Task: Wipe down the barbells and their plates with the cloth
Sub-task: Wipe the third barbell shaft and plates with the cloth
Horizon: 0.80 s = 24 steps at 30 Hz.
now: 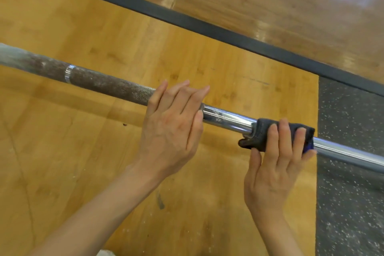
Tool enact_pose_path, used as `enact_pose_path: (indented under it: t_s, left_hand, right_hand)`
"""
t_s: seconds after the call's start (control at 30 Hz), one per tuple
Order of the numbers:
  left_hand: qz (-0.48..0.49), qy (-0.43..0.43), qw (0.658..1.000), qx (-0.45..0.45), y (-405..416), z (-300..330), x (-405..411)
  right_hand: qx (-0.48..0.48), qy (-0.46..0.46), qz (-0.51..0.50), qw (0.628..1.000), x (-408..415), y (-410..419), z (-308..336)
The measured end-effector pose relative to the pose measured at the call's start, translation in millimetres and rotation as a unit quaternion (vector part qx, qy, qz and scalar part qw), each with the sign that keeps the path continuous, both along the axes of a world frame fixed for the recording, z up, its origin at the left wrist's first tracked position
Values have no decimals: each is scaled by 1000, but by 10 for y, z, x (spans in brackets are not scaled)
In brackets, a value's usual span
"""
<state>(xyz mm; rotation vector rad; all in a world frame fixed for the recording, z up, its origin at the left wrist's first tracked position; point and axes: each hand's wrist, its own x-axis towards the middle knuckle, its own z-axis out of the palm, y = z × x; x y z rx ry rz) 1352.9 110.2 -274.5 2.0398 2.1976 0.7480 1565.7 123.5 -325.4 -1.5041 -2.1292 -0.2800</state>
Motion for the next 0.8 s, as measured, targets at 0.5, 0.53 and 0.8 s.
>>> enact_pose_path:
  t_s: [0.5, 0.53, 0.8]
  left_hand:
    - [-29, -39, 999, -4, 164, 24, -97]
    - [-32, -39, 999, -4, 164, 27, -118]
    - [-21, -61, 998, 4, 138, 23, -154]
  right_hand:
    - [-85, -11, 52, 995, -923, 518, 611]
    - [-98, -6, 50, 994, -898, 440, 575]
    - [-121, -26, 34, 992, -947, 407, 576]
